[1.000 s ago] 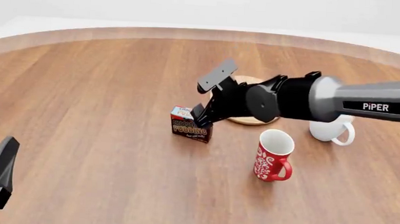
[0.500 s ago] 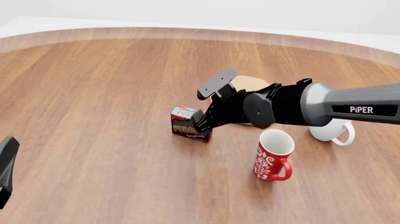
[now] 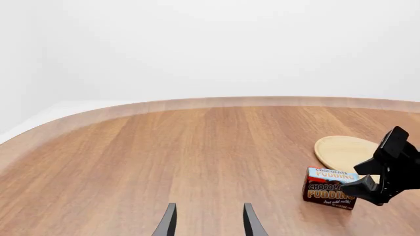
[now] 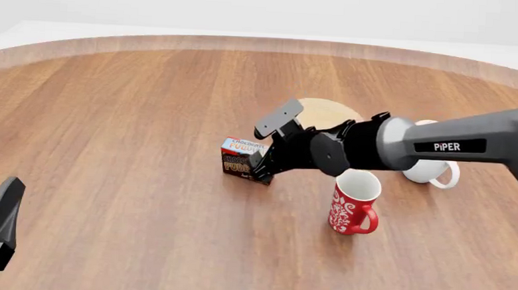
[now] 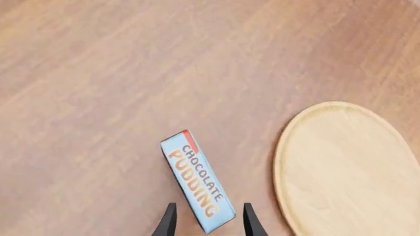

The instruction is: Put the chocolate pudding to the left of the plate.

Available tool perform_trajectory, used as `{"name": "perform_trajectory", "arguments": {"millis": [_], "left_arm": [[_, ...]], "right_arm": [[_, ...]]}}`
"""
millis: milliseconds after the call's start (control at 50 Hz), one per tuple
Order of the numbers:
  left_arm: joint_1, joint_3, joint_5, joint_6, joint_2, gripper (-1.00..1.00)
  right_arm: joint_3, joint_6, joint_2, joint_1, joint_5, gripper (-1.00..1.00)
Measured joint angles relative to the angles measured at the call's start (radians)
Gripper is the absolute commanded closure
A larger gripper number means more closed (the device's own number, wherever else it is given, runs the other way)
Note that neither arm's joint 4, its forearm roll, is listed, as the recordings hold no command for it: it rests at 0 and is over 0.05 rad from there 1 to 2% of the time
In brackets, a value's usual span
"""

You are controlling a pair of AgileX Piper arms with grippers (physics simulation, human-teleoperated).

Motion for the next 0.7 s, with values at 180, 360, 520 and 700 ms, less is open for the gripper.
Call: {"name": "perform_trajectory", "arguments": {"millis": [180, 360, 520, 700], "left_arm": [[0.0, 0.0, 0.0, 0.0, 0.0, -1.0], [0.0, 0.0, 0.0, 0.0, 0.0, -1.0], [0.0, 0.0, 0.0, 0.0, 0.0, -1.0], [0.0, 0.0, 0.0, 0.0, 0.0, -1.0]], "right_arm": [[0.003, 0.003, 0.007, -0.001, -0.008, -1.0], [0.003, 0.006, 0.015, -0.003, -0.016, -1.0], [0.009, 0.01, 0.021, 0.0, -0.025, -1.0], [0.013, 0.015, 0.027, 0.004, -0.033, -1.0]]}}
